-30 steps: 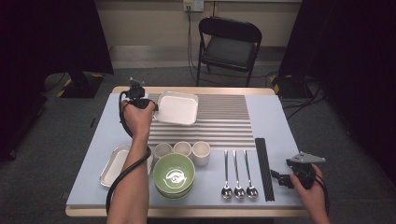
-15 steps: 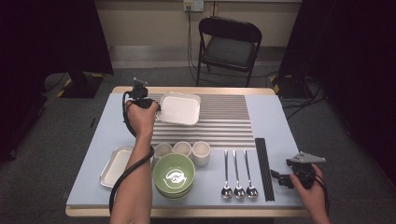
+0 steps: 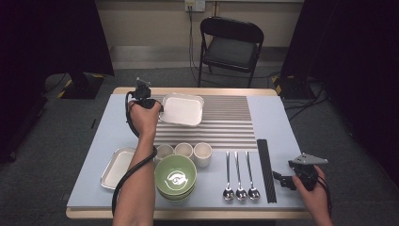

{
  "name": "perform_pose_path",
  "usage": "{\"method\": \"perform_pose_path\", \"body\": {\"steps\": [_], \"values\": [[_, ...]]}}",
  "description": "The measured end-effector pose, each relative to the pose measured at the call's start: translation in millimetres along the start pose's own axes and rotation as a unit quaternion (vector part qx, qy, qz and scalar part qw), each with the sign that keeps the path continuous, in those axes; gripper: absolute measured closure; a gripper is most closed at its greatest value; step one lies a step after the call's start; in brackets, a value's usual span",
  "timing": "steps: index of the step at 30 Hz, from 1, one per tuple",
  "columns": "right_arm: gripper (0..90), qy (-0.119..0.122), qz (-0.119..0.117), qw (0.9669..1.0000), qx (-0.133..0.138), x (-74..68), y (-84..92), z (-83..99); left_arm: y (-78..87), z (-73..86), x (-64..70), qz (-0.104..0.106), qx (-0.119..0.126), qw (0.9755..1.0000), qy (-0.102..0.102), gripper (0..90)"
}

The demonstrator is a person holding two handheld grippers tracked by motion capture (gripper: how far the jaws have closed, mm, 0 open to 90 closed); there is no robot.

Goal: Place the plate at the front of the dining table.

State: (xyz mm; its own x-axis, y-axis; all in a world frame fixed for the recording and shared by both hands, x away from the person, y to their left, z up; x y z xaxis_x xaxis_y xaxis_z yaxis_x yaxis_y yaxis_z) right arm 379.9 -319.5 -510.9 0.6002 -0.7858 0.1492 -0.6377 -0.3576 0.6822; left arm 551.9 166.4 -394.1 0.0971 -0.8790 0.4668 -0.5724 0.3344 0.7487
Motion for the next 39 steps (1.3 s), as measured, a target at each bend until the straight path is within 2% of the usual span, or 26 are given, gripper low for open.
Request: {"method": "perform_pose_path", "body": {"steps": [20, 26, 39], "values": [[16.3, 0.0, 0.0, 1.0, 0.0, 0.0, 0.0, 0.0, -11.9, 2.3, 7.9, -0.004, -0.001, 1.0, 0.003, 88.6], [16.3, -0.001, -0.001, 1.0, 0.0, 0.1, 0.0, 0.0, -14.6, 2.7, 13.9, 0.004, -0.005, 1.0, -0.003, 88.6], [16.3, -0.001, -0.001, 1.0, 0.0, 0.1, 0.0, 0.0, -22.4, 5.0, 20.1, 0.004, -0.01, 0.9999, -0.006, 88.7]]}}
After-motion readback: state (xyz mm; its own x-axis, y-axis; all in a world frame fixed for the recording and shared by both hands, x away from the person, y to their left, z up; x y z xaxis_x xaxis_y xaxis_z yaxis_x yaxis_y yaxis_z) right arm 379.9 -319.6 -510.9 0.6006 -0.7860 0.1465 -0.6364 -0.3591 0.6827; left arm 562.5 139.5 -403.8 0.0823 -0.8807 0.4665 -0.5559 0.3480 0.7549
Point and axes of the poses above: each handheld gripper's, and its own axes: y roughly backward along the jaws, z roughly out of its underside, x roughly to its right, the point moved 5 cm from there along -y, roughly forward along the jaws, and after that the axes turned 11 degrees about y, right-handed, at the moved point
